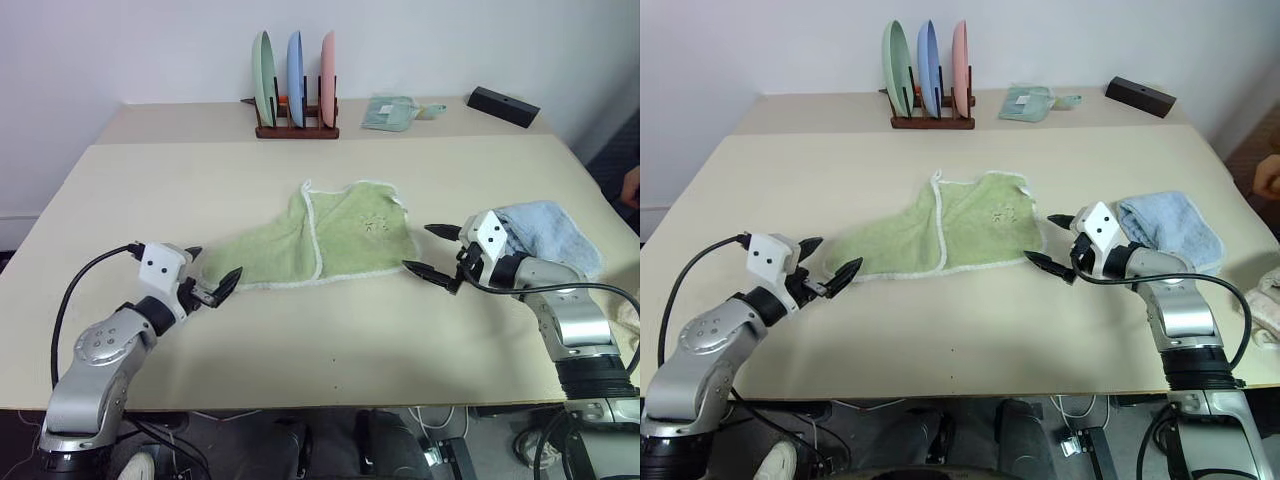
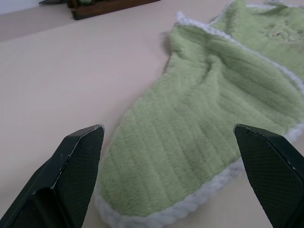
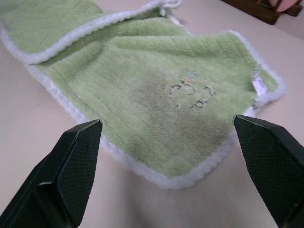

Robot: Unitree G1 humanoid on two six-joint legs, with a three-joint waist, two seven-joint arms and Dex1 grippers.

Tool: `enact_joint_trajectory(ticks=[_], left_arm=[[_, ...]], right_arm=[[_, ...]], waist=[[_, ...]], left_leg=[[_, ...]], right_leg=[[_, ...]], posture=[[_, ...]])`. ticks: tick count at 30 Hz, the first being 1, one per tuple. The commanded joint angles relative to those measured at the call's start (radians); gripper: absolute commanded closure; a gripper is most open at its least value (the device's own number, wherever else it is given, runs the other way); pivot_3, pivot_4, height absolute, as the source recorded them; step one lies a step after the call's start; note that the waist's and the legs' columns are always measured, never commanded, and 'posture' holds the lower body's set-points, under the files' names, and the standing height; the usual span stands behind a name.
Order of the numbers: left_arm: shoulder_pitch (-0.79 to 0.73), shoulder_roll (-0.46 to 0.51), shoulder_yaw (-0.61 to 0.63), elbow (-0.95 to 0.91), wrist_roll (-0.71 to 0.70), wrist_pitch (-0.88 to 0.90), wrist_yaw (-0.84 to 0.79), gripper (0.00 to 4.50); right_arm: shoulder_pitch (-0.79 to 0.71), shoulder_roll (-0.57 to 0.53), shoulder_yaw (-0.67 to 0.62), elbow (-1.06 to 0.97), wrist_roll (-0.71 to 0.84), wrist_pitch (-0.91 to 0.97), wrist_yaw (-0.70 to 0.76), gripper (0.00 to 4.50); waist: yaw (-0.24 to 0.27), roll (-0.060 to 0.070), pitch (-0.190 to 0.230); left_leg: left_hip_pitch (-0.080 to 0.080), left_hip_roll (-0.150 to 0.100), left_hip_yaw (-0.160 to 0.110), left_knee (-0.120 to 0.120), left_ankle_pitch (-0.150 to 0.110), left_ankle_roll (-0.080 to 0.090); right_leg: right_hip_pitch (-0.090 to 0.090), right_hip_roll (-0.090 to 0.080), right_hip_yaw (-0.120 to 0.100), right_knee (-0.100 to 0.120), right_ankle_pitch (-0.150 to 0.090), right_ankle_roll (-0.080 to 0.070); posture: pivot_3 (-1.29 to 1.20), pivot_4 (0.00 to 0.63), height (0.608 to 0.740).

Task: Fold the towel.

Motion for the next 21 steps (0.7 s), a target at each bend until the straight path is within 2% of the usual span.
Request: enact_joint_trajectory(ticks=[1,11,21], left_arm=[[0.011,-0.002,0.001,-0.033,0.002,-0.002,0.003,0.03],[-0.003,-0.005,-0.026,-0.028,0.005,-0.002,-0.001,0.03],[-0.04,0.022,-0.057,0.011,0.006,-0.005,-0.068,0.03]], right_arm=[[-0.012,-0.008,-0.017,-0.057,0.009,0.004,-0.007,0.0],[-0.014,0.009,-0.001,-0.106,0.004,0.033,-0.034,0.0],[0.047,0.041,0.008,-0.216,0.011,0.076,-0.09,0.0]], waist=[[0.001,0.0,0.0],[0.002,0.0,0.0],[0.003,0.0,0.0]], left_leg=[[0.0,0.0,0.0,0.0,0.0,0.0],[0.0,0.0,0.0,0.0,0.0,0.0],[0.0,0.0,0.0,0.0,0.0,0.0]], right_leg=[[0.0,0.0,0.0,0.0,0.0,0.0],[0.0,0.0,0.0,0.0,0.0,0.0],[0.0,0.0,0.0,0.0,0.0,0.0]], posture=[[0.0,0.15,0.74],[0.0,0.15,0.74],[0.0,0.15,0.74]])
